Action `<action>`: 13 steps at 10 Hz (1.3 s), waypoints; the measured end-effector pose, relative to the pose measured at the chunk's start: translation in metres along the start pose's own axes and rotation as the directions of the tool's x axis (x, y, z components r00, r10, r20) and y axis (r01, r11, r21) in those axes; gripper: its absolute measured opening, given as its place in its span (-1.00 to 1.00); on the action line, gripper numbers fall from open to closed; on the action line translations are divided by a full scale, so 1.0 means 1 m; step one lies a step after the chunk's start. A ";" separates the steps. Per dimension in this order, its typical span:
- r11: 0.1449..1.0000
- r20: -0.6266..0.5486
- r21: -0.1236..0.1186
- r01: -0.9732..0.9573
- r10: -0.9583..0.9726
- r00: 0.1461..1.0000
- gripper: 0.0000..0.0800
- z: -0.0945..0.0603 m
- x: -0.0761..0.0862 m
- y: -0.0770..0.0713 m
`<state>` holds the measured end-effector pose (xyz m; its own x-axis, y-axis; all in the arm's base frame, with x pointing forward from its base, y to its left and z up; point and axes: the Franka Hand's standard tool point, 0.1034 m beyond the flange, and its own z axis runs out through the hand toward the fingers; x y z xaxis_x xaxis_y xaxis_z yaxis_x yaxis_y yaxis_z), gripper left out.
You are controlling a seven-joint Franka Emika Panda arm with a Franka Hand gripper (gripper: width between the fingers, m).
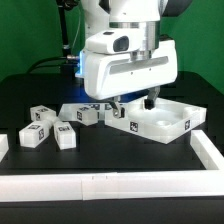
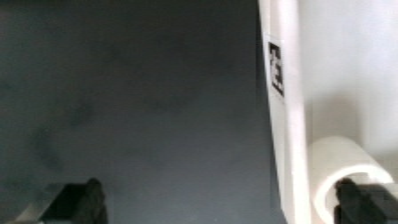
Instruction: Assemble one leg
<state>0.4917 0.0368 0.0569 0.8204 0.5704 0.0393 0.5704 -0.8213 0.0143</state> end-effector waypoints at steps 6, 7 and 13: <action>0.999 0.043 0.010 -0.040 0.040 0.998 0.62 0.048 -0.020 -0.024; 0.999 0.047 0.011 -0.046 0.045 0.998 0.62 0.050 -0.023 -0.023; 0.998 0.048 0.011 -0.064 0.064 0.997 -0.25 0.050 -0.023 -0.024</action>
Offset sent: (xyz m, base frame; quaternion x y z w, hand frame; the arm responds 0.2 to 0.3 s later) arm -0.0266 0.0049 -0.0493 -0.0272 0.0271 -0.0021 0.9993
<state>0.4613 0.0446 0.0056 0.8560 0.5169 -0.0076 0.5170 -0.8560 0.0009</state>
